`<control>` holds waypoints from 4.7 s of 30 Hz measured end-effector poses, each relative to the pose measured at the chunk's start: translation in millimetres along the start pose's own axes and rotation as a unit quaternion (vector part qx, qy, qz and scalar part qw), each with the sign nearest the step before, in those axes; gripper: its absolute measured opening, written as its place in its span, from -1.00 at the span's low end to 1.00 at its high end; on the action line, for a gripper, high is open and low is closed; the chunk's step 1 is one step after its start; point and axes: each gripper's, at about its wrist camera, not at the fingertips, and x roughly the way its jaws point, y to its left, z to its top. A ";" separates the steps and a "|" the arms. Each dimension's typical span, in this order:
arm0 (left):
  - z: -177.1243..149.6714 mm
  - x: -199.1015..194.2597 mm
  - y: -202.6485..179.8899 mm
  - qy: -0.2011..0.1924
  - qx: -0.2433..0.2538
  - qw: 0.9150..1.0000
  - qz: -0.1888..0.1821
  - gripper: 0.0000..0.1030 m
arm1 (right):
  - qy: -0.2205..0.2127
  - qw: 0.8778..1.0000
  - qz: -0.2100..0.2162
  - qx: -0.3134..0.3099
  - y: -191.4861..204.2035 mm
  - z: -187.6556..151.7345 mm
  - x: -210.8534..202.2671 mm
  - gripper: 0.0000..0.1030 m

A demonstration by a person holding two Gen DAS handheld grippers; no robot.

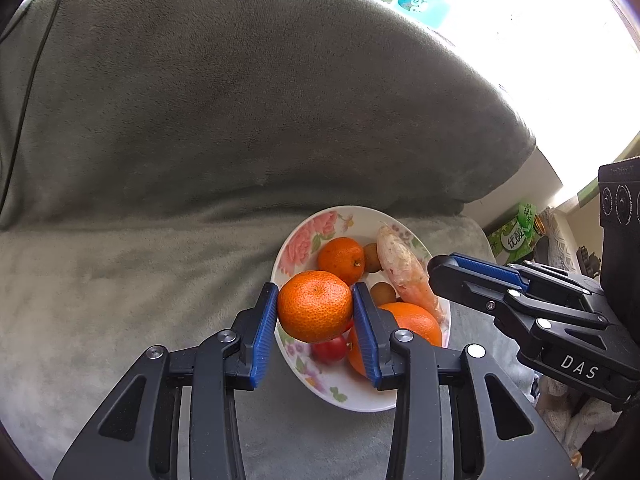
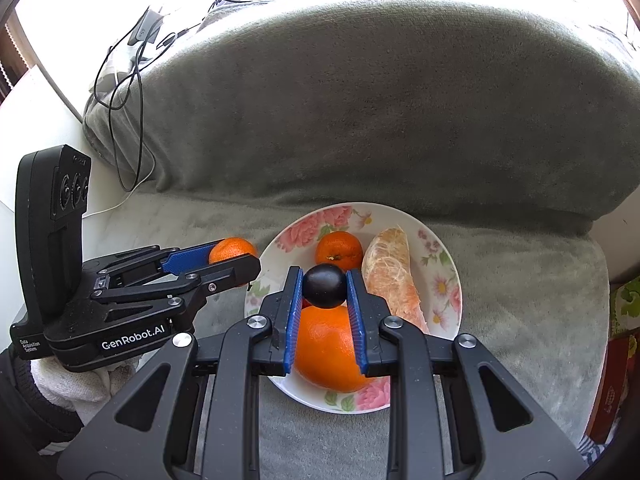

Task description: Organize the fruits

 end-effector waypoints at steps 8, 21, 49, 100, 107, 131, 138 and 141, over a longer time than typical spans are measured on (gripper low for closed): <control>-8.2 5.0 -5.8 0.010 -0.002 1.000 -0.008 -0.31 | 0.004 1.000 -0.004 0.003 -1.9 3.3 7.2 -0.55; -8.4 7.1 -12.0 0.024 0.000 1.000 -0.013 -0.07 | 0.006 1.000 -0.002 0.019 -8.1 5.4 12.1 -0.55; -13.6 -2.1 -18.4 0.025 0.011 1.000 0.013 0.36 | -0.018 0.999 -0.014 0.045 -13.1 8.1 -4.4 0.61; -6.2 -69.7 -24.2 -0.014 0.016 0.999 0.045 0.39 | -0.059 0.993 -0.103 0.027 19.1 6.7 -66.5 0.70; -5.2 -91.3 -30.7 -0.034 0.025 0.997 0.060 0.39 | -0.073 0.991 -0.110 0.033 23.5 -0.4 -81.6 0.79; -4.6 -116.0 -27.3 -0.046 0.002 0.994 0.098 0.56 | -0.089 0.990 -0.107 0.037 30.5 -5.9 -99.2 0.82; -6.4 -115.4 -32.0 -0.045 0.005 0.994 0.097 0.56 | -0.088 0.990 -0.106 0.035 30.5 -6.7 -99.4 0.82; -7.1 -116.3 -33.8 -0.046 0.005 0.994 0.098 0.56 | -0.087 0.990 -0.104 0.036 30.2 -7.0 -99.6 0.82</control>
